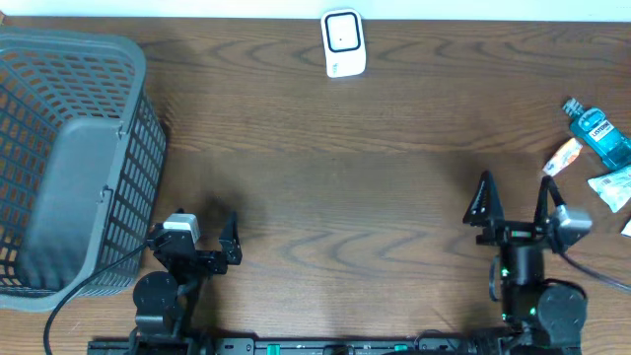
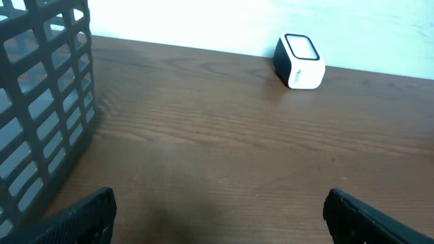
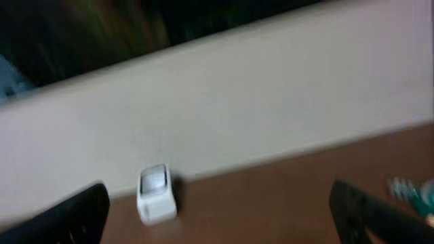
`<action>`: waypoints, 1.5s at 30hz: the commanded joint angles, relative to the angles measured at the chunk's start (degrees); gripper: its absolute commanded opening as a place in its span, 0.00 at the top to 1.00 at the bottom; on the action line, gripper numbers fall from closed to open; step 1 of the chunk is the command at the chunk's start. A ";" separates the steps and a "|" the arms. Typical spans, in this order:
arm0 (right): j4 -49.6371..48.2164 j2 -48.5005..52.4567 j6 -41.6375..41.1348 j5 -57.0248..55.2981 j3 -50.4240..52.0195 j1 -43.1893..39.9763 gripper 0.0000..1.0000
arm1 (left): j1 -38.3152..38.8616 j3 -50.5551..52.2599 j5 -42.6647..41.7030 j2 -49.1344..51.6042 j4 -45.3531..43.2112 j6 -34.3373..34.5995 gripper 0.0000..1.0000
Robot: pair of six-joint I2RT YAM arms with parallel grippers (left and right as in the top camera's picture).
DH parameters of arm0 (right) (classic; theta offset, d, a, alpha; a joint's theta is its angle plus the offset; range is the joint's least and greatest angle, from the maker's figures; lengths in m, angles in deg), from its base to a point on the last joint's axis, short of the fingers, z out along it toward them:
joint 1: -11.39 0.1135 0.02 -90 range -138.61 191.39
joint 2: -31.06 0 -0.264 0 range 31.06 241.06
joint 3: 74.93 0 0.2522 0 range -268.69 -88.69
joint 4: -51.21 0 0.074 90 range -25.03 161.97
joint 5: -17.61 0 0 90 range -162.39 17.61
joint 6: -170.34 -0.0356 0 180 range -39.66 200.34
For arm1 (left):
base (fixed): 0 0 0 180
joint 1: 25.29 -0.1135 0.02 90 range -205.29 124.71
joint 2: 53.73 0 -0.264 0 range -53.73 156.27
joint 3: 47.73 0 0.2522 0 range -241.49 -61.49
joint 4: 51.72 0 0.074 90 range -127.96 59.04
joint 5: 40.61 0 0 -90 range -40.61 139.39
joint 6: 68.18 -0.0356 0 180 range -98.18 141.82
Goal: Scan the item barcode
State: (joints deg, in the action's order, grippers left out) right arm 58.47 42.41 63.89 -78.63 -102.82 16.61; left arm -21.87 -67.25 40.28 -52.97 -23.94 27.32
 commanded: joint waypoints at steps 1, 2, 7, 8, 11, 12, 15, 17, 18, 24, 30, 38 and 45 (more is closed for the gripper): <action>-5.07 -4.20 -2.01 -0.07 6.08 -0.17 0.01 | -0.09 0.83 -0.74 -0.11 1.75 -0.96 0.02; -6.54 -5.16 -2.01 0.07 7.43 -0.35 0.01 | -0.09 0.83 -0.76 -0.11 1.75 -0.96 0.02; -11.06 -10.38 -1.99 0.61 13.18 -1.66 0.01 | -0.09 0.83 -0.76 -0.11 1.75 -0.96 0.02; -11.32 -11.21 -1.99 0.57 13.94 -2.08 0.01 | -0.09 0.83 -0.74 -0.11 1.75 -0.96 0.02; -10.56 -11.06 -1.99 0.61 13.81 -3.21 0.01 | -0.09 0.83 -0.74 -0.11 1.75 -0.96 0.02; -10.49 -11.06 -1.97 0.59 13.81 -3.41 0.01 | -0.09 0.83 -0.74 -0.11 1.75 -0.96 0.02; -9.73 -11.06 -1.95 0.59 13.81 -3.93 0.01 | -0.09 0.83 -0.74 -0.11 1.75 -0.96 0.02; -7.78 -11.06 -1.92 0.52 13.81 -4.17 0.01 | -0.09 0.83 -0.76 -0.11 1.75 -0.96 0.02; -6.25 -11.06 -1.88 0.24 13.81 -4.17 0.01 | -0.09 0.83 -0.74 -0.11 1.75 -0.96 0.02; 4.22 -11.06 -1.75 -0.74 13.81 -4.55 0.01 | -0.09 0.83 -0.74 -0.11 1.75 -0.96 0.02; 10.29 -11.06 -1.75 0.70 13.84 -8.31 0.01 | -0.09 0.83 -0.76 -0.11 1.75 -0.96 0.02; 10.40 -11.08 2.10 0.85 13.84 -8.98 0.01 | -0.09 0.83 -0.76 -0.11 1.75 -0.96 0.02; 10.32 -11.08 2.36 0.72 13.84 -8.98 0.01 | -0.09 0.83 -0.74 -0.11 1.75 -0.96 0.02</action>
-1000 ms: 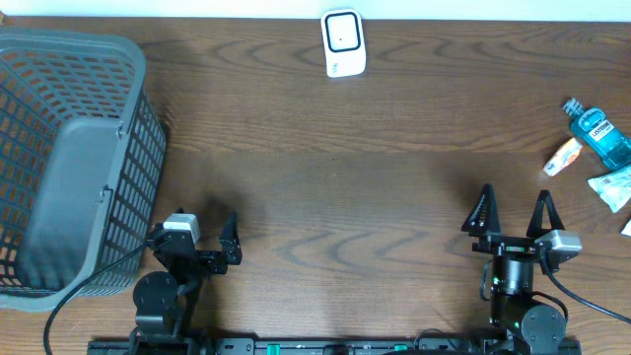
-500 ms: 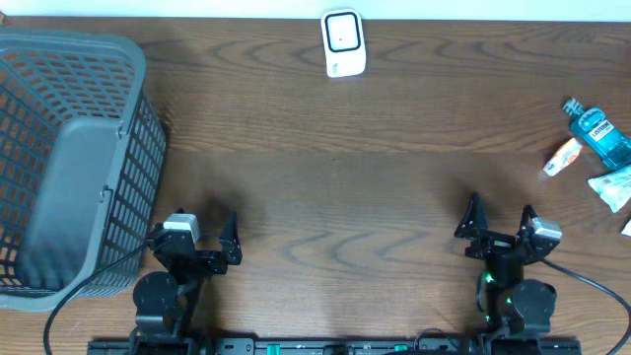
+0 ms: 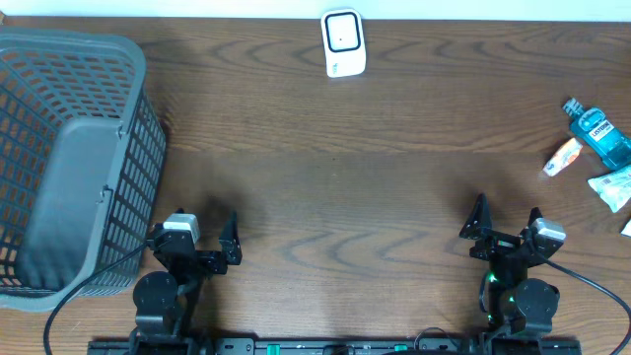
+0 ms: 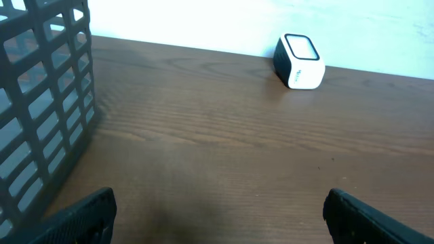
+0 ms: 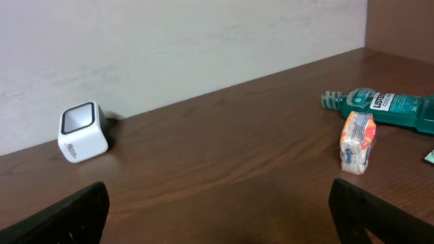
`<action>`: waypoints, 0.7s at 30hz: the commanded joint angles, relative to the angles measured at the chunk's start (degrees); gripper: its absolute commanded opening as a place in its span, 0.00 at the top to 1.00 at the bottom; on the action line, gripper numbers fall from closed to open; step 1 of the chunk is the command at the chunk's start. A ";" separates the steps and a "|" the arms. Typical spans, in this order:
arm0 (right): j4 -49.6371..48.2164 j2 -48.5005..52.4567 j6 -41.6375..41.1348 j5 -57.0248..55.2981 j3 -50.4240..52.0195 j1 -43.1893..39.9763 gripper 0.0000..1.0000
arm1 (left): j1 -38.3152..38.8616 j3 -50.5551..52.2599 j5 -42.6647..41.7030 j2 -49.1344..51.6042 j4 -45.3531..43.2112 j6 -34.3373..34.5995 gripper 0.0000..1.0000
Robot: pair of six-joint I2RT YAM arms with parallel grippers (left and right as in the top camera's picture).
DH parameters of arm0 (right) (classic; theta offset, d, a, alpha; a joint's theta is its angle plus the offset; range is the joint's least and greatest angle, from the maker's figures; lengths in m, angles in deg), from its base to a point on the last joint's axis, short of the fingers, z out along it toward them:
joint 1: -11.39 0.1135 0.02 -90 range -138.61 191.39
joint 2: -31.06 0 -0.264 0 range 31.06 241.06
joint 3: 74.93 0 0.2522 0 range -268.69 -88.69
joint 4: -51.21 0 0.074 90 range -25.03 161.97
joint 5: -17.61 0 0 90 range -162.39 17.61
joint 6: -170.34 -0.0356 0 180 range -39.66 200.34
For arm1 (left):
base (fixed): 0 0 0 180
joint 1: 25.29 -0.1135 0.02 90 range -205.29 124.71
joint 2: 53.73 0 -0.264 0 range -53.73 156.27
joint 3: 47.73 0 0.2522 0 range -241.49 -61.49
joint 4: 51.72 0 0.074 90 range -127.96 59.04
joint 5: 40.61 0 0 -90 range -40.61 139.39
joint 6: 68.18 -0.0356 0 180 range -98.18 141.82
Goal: Scan the item barcode
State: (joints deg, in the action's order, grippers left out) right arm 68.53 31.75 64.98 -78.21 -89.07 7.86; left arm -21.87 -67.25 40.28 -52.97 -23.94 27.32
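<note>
A white barcode scanner [image 3: 343, 43] stands at the table's far middle edge; it also shows as the scanner [image 4: 299, 62] and the scanner [image 5: 83, 131]. At the right lie a teal mouthwash bottle [image 3: 597, 132], a small orange-and-white packet [image 3: 563, 157] and a pale green pouch [image 3: 612, 185]. The bottle [image 5: 383, 106] and the packet [image 5: 356, 141] show in the right wrist view. My left gripper [image 3: 205, 243] is open near the front left, holding nothing. My right gripper [image 3: 506, 228] is open near the front right, left of the items, with nothing between its fingers.
A large grey plastic basket [image 3: 69, 158] fills the left side, its wall [image 4: 41, 115] close to my left gripper. A white wall runs behind the table's far edge.
My right arm has drawn back toward the front edge and its wrist camera now looks level across the table, where it was tilted up and blurred. The left arm has not moved.
</note>
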 commanded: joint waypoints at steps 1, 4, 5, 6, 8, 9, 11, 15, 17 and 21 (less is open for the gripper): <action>0.26 -0.42 1.27 0.33 0.09 -0.24 0.01 | -0.09 0.83 -0.74 -0.11 1.75 -0.96 0.02; 0.28 -0.42 1.29 0.33 0.07 -0.24 0.01 | -0.09 0.83 -0.74 -0.11 1.75 -0.96 0.02; 0.28 -0.42 1.29 0.33 0.09 -0.22 0.01 | -0.09 0.83 -0.74 -0.11 1.75 -0.96 0.02; 0.28 -0.42 1.31 0.31 0.07 -0.22 0.01 | -0.09 0.83 -0.74 -0.11 1.75 -0.96 0.02; 0.31 -0.42 3.87 0.37 0.09 -0.11 0.01 | -0.09 0.83 -0.74 -0.11 1.75 -0.96 0.02; 0.31 -0.42 4.79 0.35 0.09 -0.07 0.01 | -0.09 0.83 -0.74 -0.11 1.75 -0.96 0.02; 0.31 -0.42 6.80 0.35 0.09 0.00 0.01 | -0.09 0.83 -0.76 -0.11 1.75 -0.96 0.02; 0.26 -0.42 7.74 0.31 0.09 0.92 0.01 | -0.09 0.83 -0.74 -0.11 1.75 -0.96 0.02; 0.26 -0.39 7.72 0.35 0.07 1.05 0.01 | -0.09 0.83 -0.74 -0.11 1.75 -0.96 0.02; 0.26 -0.39 7.74 0.33 0.07 1.05 0.01 | -0.09 0.83 -0.76 -0.11 1.75 -0.96 0.02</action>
